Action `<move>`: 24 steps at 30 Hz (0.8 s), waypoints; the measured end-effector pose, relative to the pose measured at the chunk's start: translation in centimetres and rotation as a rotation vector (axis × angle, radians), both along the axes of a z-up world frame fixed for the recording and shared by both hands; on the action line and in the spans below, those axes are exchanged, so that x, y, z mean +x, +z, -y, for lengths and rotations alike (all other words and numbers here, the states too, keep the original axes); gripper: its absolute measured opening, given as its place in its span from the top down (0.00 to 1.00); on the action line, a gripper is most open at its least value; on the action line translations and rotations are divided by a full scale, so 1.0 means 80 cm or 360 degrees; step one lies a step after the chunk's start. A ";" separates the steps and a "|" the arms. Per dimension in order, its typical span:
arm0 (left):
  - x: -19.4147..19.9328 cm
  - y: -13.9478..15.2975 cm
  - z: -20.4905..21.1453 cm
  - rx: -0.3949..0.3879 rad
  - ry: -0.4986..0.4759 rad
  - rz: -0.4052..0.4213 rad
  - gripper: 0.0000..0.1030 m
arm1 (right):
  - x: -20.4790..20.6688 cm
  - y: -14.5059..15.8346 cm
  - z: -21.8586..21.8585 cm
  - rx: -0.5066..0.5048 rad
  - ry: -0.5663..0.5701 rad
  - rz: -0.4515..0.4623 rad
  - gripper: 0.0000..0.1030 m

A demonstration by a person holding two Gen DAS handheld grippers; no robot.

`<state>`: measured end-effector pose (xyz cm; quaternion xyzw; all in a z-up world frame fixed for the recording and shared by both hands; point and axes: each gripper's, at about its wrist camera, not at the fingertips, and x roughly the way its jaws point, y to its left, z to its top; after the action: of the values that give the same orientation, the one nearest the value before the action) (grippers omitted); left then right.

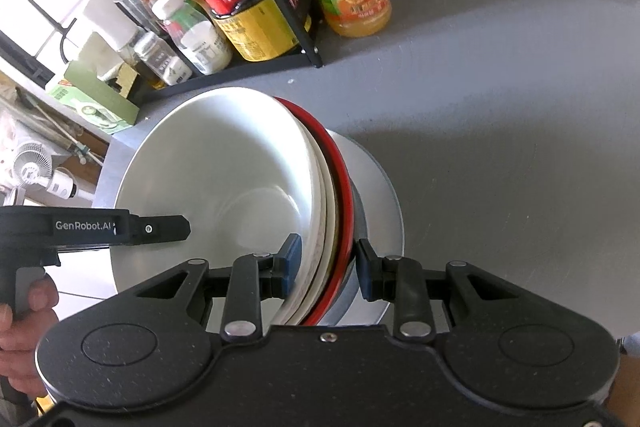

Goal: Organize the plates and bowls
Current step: 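Lift and carry the bowl stack with both tools over the plate stack, then lower the bowl stack onto the 'Bakery' plate and open both tools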

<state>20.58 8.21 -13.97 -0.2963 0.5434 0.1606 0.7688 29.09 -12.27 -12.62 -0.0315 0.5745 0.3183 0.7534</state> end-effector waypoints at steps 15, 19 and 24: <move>0.008 -0.007 -0.009 -0.0059 -0.0216 0.0045 0.74 | -0.009 -0.003 -0.001 -0.0005 -0.0261 -0.0009 0.67; 0.003 0.009 -0.009 0.0009 -0.0197 0.0088 0.44 | -0.016 0.008 0.006 0.0003 -0.0303 0.0060 0.43; -0.002 0.026 -0.007 0.0132 -0.0184 0.0148 0.28 | -0.023 0.025 0.023 0.0034 -0.0327 0.0128 0.29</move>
<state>20.43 8.76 -11.90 -0.2395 0.5163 0.1242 0.8128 27.23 -14.15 -10.60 0.0228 0.5407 0.2440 0.8047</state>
